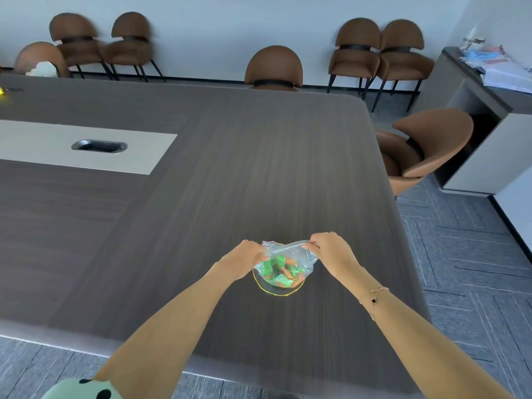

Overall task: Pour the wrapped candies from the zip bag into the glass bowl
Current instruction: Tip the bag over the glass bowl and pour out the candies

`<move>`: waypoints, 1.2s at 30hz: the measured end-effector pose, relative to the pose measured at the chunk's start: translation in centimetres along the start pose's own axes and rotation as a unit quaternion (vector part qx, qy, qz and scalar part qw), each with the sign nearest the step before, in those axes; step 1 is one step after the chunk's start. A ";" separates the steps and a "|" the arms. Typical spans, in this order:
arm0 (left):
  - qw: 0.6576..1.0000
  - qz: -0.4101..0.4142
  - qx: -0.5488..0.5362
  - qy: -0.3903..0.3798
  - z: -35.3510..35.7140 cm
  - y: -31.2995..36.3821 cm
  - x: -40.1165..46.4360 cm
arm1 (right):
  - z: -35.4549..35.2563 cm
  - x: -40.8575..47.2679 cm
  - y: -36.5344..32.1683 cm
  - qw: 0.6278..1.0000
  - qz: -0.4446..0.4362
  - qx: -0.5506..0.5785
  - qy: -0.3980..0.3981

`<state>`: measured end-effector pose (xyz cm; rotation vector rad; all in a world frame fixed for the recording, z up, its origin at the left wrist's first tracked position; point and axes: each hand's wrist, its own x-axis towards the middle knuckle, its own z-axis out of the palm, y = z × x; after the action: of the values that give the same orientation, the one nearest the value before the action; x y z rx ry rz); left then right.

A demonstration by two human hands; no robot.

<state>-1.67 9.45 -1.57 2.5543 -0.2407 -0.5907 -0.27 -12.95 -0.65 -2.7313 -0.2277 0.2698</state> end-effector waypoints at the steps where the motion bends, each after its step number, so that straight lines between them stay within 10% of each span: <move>1: 1.000 0.000 0.017 0.003 -0.1 0.1 0.0 | -0.1 0.0 -0.2 1.000 -0.002 -0.020 0.000; 36: 0.991 0.075 0.008 0.113 -2.4 -0.5 0.6 | -1.4 1.4 -1.3 0.998 -0.033 -0.005 -0.048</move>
<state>0.02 10.78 -0.16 2.5631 -0.3552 -0.2422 1.24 -11.99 0.88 -2.7173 -0.3470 0.3822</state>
